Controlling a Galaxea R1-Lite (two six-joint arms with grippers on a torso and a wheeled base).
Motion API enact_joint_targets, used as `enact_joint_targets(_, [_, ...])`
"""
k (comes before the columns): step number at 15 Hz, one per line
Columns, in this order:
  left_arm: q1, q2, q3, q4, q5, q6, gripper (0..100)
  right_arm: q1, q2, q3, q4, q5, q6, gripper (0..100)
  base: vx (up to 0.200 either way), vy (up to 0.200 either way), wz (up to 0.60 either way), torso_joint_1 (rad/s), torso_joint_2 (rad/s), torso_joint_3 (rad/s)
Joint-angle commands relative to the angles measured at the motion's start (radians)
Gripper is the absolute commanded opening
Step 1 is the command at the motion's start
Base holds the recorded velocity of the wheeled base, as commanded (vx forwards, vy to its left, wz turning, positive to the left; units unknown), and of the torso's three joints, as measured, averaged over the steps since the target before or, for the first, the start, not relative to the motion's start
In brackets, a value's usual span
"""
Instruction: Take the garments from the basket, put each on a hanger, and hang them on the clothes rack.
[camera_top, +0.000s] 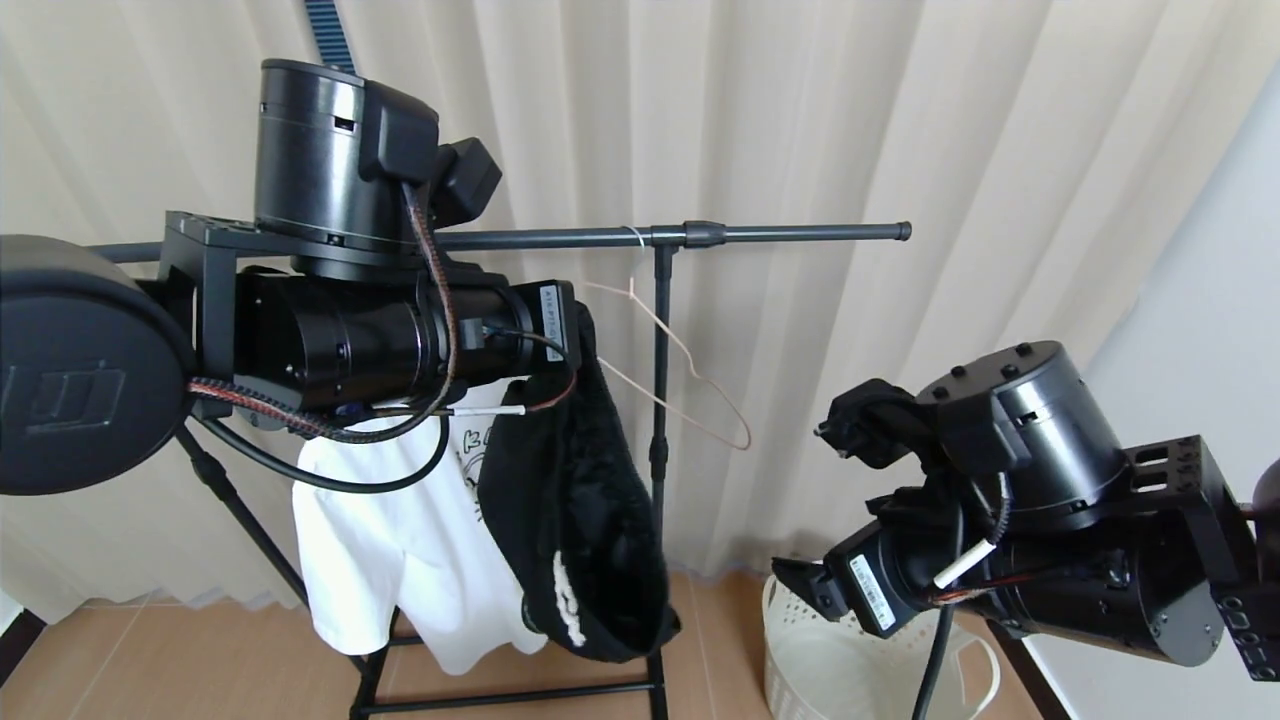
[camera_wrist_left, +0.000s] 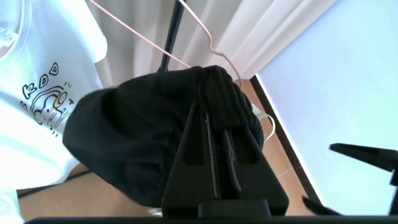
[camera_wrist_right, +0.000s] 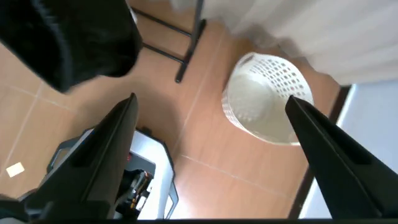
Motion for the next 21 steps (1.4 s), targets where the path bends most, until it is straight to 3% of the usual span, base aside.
enact_joint_targets(1, [-0.003,0.003,0.001,-0.001,0.0,-0.001,0,0.023,-0.044,0.097,-0.126,0.101,-0.02,100,0.0,0.0,0.0,0.0,0.0,0.0])
enact_joint_targets(2, [-0.005,0.003,0.007,0.0,0.0,-0.001,0,0.025,-0.049,0.156,-0.292,0.206,-0.019,100,0.0,0.0,0.0,0.0,0.0,0.0])
enact_joint_targets(3, [-0.005,0.001,0.013,0.0,0.0,-0.001,0,0.028,-0.044,0.182,-0.384,0.242,-0.017,100,0.0,0.0,0.0,0.0,0.0,0.0])
enact_joint_targets(4, [-0.008,-0.002,0.016,0.0,0.006,0.001,0,0.052,-0.016,0.221,-0.541,0.254,-0.008,100,0.0,0.0,0.0,0.0,0.0,0.0])
enact_joint_targets(6, [-0.019,0.0,0.019,0.0,0.028,0.001,0,0.101,0.033,0.261,-0.734,0.243,0.05,100,0.0,0.0,0.0,0.0,0.0,0.0])
enact_joint_targets(7, [-0.025,0.001,0.019,0.0,0.028,0.001,0,0.126,0.06,0.259,-0.771,0.229,0.063,100,0.0,0.0,0.0,0.0,0.0,0.0])
enact_joint_targets(11, [-0.071,0.004,0.022,0.0,0.054,0.001,0,0.196,0.201,0.205,-0.863,-0.034,0.066,100,0.0,0.0,0.0,0.0,0.0,0.0])
enact_joint_targets(17, [-0.092,0.001,0.025,0.0,0.069,0.001,0,0.195,0.208,0.21,-0.88,-0.044,0.061,100,0.0,0.0,0.0,0.0,0.0,0.0])
enact_joint_targets(21, [-0.098,-0.008,0.027,0.002,0.072,0.001,0,0.186,0.3,0.225,-0.872,-0.047,0.058,100,0.0,0.0,0.0,0.0,0.0,0.0])
